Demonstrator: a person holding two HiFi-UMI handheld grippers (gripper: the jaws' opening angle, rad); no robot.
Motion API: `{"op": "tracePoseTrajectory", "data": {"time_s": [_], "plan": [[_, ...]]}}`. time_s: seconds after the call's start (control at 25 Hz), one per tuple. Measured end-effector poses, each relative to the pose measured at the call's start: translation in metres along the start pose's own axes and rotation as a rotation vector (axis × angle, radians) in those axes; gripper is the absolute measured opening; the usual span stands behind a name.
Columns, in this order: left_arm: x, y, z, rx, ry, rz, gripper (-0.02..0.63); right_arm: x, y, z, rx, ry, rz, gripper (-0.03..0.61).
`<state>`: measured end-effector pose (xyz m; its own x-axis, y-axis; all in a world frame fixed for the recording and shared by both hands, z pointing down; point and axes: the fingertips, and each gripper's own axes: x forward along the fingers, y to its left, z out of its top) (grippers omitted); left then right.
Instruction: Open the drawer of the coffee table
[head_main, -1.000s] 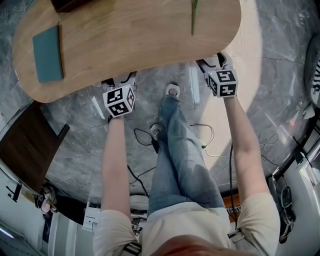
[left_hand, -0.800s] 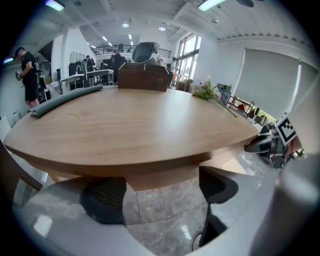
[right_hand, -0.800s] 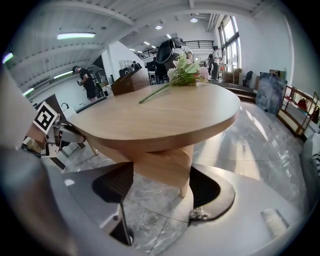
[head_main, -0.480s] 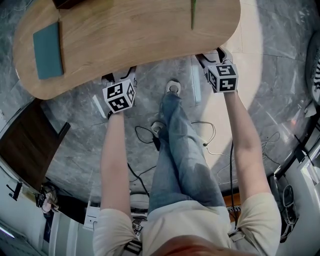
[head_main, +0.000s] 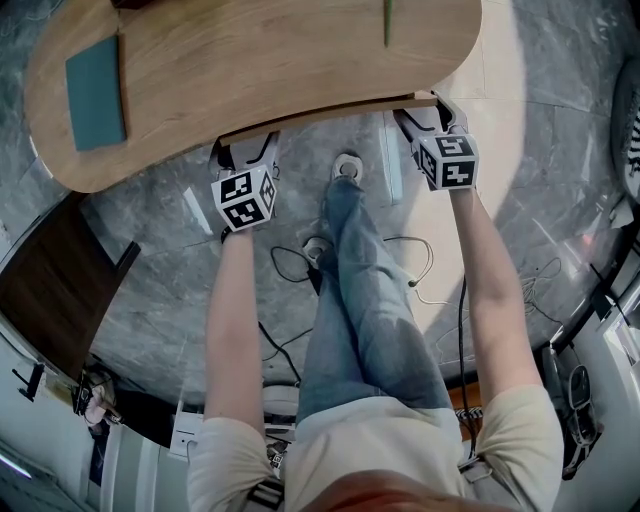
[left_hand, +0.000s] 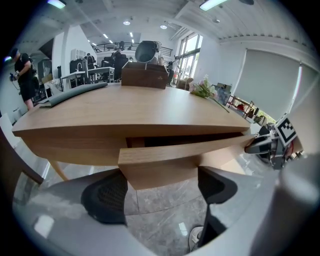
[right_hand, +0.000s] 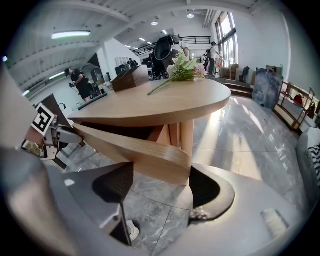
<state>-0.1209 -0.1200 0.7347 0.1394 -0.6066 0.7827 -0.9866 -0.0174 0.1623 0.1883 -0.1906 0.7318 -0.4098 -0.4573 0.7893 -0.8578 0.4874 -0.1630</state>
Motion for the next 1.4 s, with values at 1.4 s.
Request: {"op": "tracePoseTrajectory", "data": {"time_s": [1.4], "plan": [[-0.049,-0.014,-0.067,-0.001,0.039,-0.015,0.414,-0.046,0.027,-0.069,0.046,0.053,-0.031,0.344]]}}
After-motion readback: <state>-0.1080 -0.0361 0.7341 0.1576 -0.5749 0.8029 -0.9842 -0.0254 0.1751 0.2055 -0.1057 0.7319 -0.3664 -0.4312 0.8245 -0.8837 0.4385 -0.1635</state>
